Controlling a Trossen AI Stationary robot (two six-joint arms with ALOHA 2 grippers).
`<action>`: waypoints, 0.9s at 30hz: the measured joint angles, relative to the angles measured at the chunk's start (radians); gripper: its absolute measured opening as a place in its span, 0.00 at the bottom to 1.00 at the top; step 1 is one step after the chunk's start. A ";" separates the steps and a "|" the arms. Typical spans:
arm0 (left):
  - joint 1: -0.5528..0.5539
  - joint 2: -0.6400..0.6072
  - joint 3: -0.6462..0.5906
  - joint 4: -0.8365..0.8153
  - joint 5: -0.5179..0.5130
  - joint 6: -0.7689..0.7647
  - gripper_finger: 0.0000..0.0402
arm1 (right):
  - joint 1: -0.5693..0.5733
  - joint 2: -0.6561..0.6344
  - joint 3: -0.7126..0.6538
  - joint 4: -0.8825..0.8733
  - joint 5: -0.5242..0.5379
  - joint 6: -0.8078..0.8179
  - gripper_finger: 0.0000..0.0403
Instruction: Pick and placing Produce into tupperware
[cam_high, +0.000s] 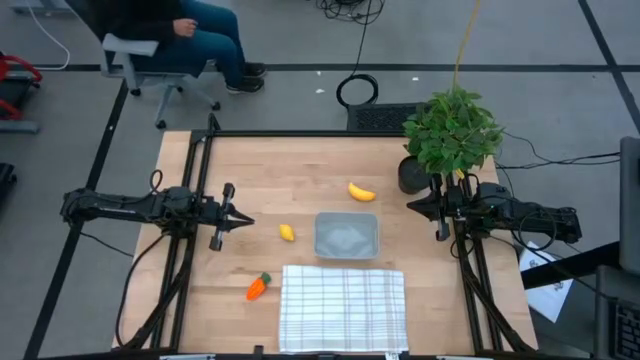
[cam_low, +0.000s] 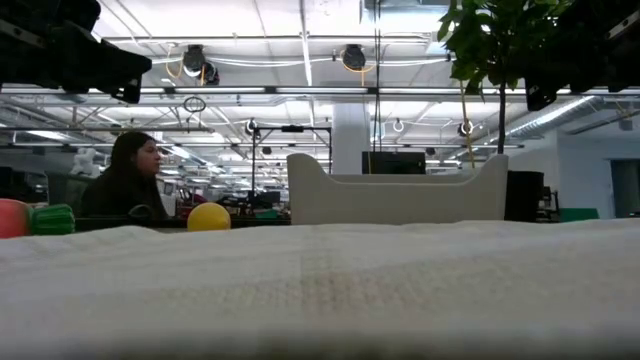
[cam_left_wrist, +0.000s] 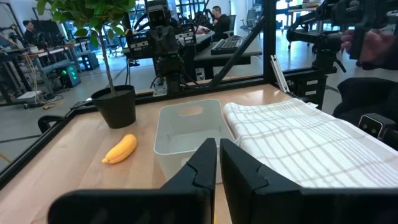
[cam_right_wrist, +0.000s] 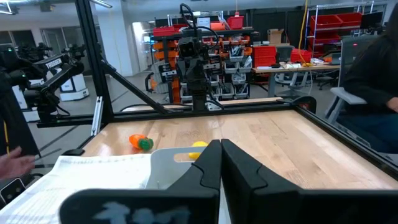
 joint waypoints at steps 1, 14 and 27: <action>0.000 0.000 0.000 0.000 0.000 0.000 0.06 | 0.000 0.000 0.000 0.000 0.000 0.000 0.00; 0.000 0.000 0.000 0.000 0.000 0.000 0.06 | 0.000 0.000 0.000 0.000 0.000 0.000 0.00; 0.000 0.000 0.000 0.050 -0.017 0.000 0.06 | 0.000 0.000 0.000 0.000 0.000 0.000 0.00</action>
